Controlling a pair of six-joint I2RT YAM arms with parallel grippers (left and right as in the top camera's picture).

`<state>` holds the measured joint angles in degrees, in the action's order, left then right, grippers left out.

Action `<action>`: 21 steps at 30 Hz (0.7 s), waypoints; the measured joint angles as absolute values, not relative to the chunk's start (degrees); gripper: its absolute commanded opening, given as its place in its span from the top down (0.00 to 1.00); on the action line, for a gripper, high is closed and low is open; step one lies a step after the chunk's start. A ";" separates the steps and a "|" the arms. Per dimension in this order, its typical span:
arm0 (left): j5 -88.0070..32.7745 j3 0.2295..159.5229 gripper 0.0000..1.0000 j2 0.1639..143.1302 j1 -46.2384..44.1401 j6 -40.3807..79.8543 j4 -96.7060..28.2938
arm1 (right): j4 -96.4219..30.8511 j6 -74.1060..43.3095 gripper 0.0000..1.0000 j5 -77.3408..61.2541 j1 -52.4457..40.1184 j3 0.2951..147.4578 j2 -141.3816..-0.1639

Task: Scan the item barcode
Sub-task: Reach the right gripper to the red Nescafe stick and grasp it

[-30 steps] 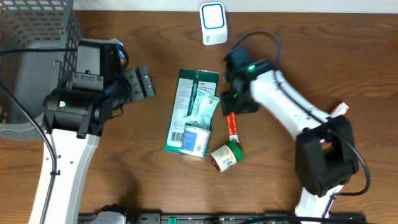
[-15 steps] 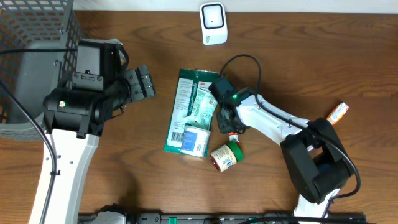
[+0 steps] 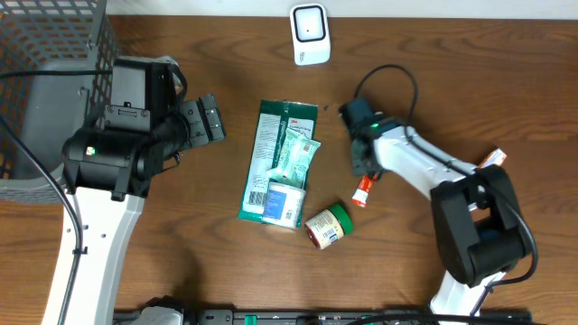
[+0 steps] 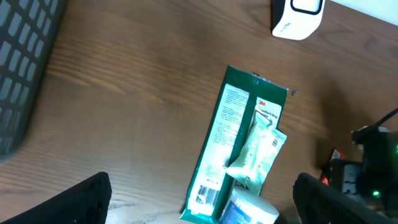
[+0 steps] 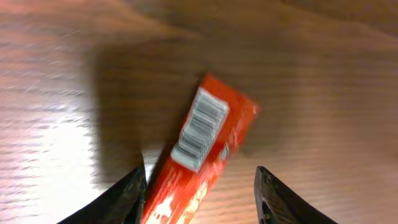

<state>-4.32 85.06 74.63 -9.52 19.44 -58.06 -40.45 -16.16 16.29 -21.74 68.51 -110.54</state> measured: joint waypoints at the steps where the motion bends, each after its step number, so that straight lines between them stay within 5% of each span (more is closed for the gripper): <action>1: -4.32 85.06 0.06 74.63 -9.52 19.44 -58.06 | -40.97 -15.64 0.46 15.00 -20.80 68.86 -110.56; 12: -4.32 85.06 0.06 74.63 -9.52 19.46 -58.06 | -50.72 -16.19 0.39 -3.95 -13.15 76.77 -110.63; 21: -4.34 85.06 0.06 74.63 -9.54 19.46 -58.06 | -36.93 -23.66 0.46 -8.25 -14.20 65.80 -108.62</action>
